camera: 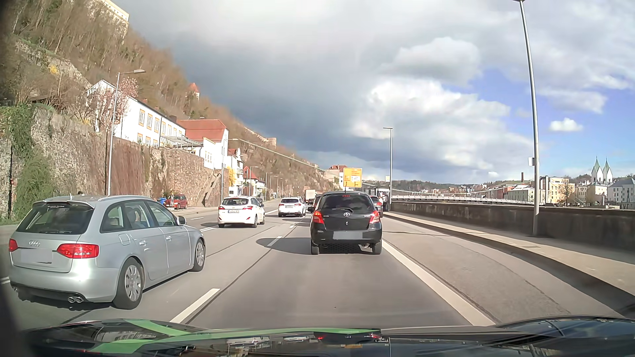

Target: Follow the waypoints while adhering to traffic rules and regulations

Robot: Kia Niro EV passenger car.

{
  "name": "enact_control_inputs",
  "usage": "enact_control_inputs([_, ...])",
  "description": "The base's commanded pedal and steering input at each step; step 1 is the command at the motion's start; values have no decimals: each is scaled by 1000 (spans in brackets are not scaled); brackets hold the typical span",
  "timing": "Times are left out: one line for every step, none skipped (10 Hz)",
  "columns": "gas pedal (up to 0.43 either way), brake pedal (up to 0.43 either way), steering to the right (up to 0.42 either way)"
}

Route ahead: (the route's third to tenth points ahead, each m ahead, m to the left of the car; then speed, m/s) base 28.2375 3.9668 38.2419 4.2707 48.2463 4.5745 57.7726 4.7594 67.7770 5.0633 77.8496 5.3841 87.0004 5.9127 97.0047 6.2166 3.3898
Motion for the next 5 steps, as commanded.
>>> enact_control_inputs([0,0,-5])
enact_control_inputs([0,18,-6])
enact_control_inputs([0,37,-7])
enact_control_inputs([0,43,-7])
enact_control_inputs([0,49,-7])
